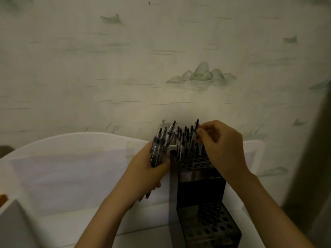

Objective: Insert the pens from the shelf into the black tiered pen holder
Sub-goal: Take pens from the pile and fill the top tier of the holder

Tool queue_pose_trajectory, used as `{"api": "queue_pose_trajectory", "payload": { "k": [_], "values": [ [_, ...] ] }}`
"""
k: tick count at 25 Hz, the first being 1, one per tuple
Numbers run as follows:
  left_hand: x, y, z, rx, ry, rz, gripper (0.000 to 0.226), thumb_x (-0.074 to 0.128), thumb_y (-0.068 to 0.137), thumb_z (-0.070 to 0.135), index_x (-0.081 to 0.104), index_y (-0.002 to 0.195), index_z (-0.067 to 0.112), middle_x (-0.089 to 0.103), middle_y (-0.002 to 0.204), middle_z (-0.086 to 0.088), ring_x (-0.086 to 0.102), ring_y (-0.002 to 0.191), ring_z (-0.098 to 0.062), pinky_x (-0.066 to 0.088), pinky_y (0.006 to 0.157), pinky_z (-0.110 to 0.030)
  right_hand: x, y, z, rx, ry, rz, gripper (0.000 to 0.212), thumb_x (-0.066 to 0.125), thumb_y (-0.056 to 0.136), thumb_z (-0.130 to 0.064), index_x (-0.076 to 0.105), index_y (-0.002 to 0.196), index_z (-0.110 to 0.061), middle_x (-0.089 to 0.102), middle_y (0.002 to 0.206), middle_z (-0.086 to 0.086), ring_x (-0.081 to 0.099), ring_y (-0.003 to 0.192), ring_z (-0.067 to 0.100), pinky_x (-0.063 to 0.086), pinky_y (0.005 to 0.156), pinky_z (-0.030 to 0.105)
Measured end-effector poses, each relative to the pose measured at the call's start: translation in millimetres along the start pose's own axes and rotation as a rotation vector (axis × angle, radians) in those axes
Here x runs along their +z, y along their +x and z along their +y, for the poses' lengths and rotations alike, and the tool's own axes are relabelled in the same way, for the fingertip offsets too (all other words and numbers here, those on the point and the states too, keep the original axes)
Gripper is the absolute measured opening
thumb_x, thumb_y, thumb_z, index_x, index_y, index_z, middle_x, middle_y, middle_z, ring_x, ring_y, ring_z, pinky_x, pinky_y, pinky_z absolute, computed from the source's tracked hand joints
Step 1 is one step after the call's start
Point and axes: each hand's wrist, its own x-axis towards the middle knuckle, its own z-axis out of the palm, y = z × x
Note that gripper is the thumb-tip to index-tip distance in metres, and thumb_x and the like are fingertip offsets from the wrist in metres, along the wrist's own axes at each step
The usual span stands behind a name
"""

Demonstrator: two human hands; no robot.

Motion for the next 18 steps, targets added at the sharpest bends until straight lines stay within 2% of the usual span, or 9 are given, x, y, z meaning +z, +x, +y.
{"api": "queue_pose_trajectory", "payload": {
  "k": [2, 5, 10, 18],
  "values": [
    [0.1, -0.4, -0.5, 0.009, -0.004, -0.003, 0.010, 0.058, 0.091, 0.013, 0.053, 0.091, 0.021, 0.056, 0.060, 0.000, 0.055, 0.042, -0.007, 0.049, 0.046, -0.022, 1.3, 0.1, 1.5, -0.015, -0.012, -0.001, 0.006, 0.068, 0.088, -0.016, 0.071, 0.092, -0.011, 0.070, 0.075, -0.007, 0.067, 0.068, 0.003, 0.054, 0.066, 0.013],
    [0.4, 0.8, 1.0, 0.028, -0.003, -0.011, 0.011, 0.059, 0.091, 0.013, 0.053, 0.091, 0.023, 0.057, 0.061, 0.001, 0.056, 0.042, -0.006, 0.048, 0.046, -0.021, -0.4, 2.7, 3.1, -0.023, -0.007, 0.005, 0.004, 0.069, 0.088, -0.015, 0.071, 0.090, -0.012, 0.070, 0.074, -0.006, 0.068, 0.067, 0.003, 0.055, 0.065, 0.015],
    [2.5, 3.7, 1.1, 0.047, -0.020, -0.027, 0.019, 0.059, 0.092, 0.013, 0.051, 0.093, 0.030, 0.057, 0.061, 0.002, 0.056, 0.042, -0.006, 0.048, 0.045, -0.019, 10.3, -4.2, 1.5, 0.025, -0.088, -0.120, 0.003, 0.071, 0.086, -0.019, 0.071, 0.087, -0.016, 0.069, 0.071, -0.008, 0.065, 0.065, -0.001, 0.050, 0.062, 0.007],
    [5.8, 1.4, 0.0, 0.078, -0.046, -0.026, 0.014, 0.059, 0.092, 0.012, 0.052, 0.090, 0.024, 0.055, 0.056, 0.002, 0.055, 0.041, -0.009, 0.049, 0.044, -0.023, 5.5, 8.0, 4.1, 0.153, -0.203, -0.313, 0.004, 0.073, 0.084, -0.018, 0.073, 0.087, -0.015, 0.071, 0.069, -0.005, 0.068, 0.061, 0.005, 0.059, 0.071, 0.025]
  ]
}}
